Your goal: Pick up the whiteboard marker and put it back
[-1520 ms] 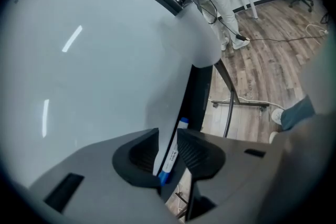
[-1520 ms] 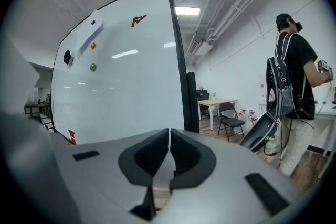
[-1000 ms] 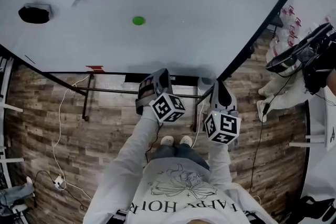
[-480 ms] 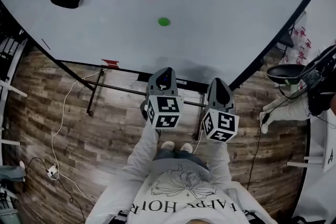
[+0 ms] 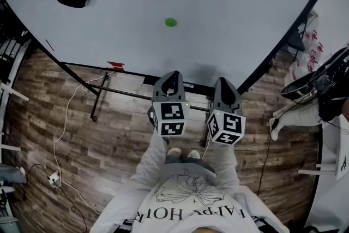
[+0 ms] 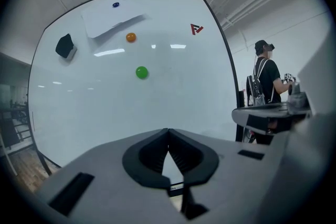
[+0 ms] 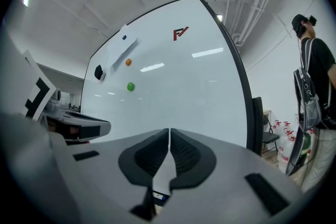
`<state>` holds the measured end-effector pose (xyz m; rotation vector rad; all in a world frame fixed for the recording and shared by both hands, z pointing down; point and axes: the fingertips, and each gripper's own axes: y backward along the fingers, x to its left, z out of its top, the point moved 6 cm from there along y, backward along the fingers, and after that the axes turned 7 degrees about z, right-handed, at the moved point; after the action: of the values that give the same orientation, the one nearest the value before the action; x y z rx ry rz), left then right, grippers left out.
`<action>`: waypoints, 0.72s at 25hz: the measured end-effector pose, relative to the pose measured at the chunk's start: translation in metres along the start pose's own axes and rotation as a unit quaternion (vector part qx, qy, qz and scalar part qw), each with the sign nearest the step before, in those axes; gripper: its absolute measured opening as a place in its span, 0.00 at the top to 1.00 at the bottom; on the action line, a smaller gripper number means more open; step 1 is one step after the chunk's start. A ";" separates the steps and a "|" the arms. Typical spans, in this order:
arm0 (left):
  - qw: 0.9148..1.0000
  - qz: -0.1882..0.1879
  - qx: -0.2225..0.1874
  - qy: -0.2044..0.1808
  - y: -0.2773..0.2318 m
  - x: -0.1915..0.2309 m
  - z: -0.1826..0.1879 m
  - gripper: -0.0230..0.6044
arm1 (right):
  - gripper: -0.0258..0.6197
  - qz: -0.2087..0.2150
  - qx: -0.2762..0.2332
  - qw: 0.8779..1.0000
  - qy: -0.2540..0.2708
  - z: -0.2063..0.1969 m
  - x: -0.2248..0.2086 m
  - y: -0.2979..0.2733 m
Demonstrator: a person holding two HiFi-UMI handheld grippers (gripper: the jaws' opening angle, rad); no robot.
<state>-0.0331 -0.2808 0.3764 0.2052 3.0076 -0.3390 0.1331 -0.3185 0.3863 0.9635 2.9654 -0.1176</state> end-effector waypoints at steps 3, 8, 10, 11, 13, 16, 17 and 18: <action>1.000 -0.001 -0.002 0.005 0.001 -0.001 0.001 0.95 | 0.95 0.000 0.000 1.000 0.001 0.000 0.000 0.001; 1.000 -0.006 -0.002 0.013 0.001 -0.004 0.003 0.95 | 0.95 -0.005 0.000 1.000 0.000 0.000 -0.004 0.002; 1.000 -0.009 0.000 0.012 0.000 -0.006 0.002 0.95 | 0.95 -0.007 0.000 1.000 -0.001 0.000 -0.005 0.003; 1.000 -0.011 0.001 0.012 0.000 -0.007 0.002 0.95 | 0.95 -0.008 0.001 1.000 -0.001 0.000 -0.006 0.003; 1.000 -0.014 0.002 0.013 0.000 -0.008 0.001 0.95 | 0.95 -0.009 0.003 1.000 -0.001 -0.001 -0.007 0.003; 1.000 -0.016 0.001 0.012 0.001 -0.010 0.003 0.95 | 0.95 -0.011 0.004 1.000 0.000 -0.001 -0.009 0.004; 1.000 -0.017 0.001 0.012 0.001 -0.011 0.003 0.95 | 0.95 -0.011 0.004 1.000 0.001 0.000 -0.010 0.005; 1.000 -0.018 0.000 0.011 0.001 -0.011 0.003 0.95 | 0.95 -0.011 0.003 1.000 0.002 0.000 -0.010 0.005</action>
<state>-0.0220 -0.2819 0.3742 0.1576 3.0359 -0.3435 0.1440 -0.3205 0.3862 0.9321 2.9817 -0.1263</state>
